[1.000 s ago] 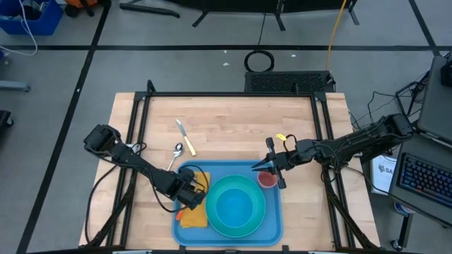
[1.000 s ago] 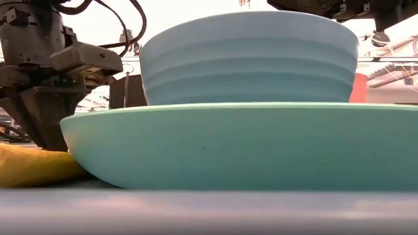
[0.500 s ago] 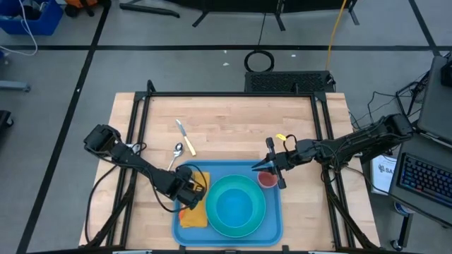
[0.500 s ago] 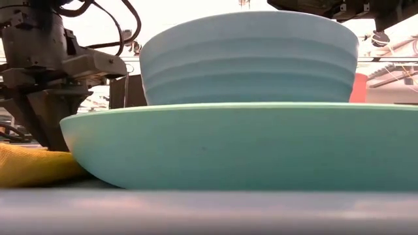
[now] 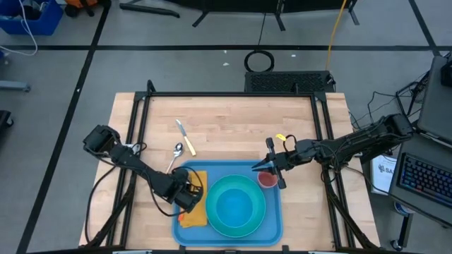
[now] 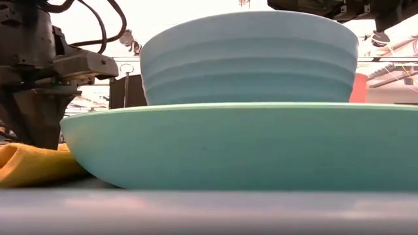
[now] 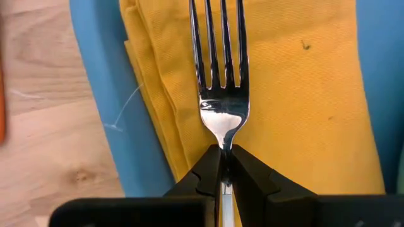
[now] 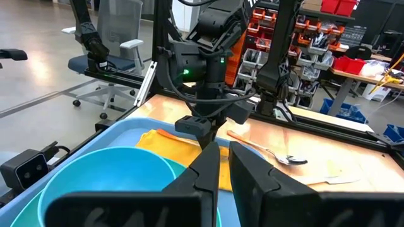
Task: Set up tray
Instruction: Put the orange fork on the yellow napkin
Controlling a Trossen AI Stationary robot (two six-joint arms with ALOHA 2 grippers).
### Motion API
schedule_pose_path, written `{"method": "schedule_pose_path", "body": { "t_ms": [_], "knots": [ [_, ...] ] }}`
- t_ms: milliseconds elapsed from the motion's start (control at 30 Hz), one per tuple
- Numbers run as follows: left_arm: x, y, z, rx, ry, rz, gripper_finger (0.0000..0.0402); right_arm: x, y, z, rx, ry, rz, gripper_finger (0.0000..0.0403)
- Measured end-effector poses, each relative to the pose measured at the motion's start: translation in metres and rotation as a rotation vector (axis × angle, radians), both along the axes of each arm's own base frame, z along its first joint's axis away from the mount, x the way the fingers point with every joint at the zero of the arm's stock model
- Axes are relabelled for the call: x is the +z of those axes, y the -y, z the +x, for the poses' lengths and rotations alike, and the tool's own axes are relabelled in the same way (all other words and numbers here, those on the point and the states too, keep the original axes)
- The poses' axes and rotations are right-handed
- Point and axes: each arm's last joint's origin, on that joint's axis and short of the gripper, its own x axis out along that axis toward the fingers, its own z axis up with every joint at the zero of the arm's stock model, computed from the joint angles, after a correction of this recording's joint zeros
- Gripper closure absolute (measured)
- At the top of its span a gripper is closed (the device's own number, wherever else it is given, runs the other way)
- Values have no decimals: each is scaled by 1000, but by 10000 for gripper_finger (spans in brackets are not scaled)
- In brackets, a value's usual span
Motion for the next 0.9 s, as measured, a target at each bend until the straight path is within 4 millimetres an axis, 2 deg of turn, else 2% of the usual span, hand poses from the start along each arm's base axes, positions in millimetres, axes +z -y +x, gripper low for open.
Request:
{"method": "schedule_pose_path", "body": {
  "t_ms": [900],
  "knots": [
    [0,0,0,51,19,9,370,0,0,0,0,0,0,374]
  ]
}}
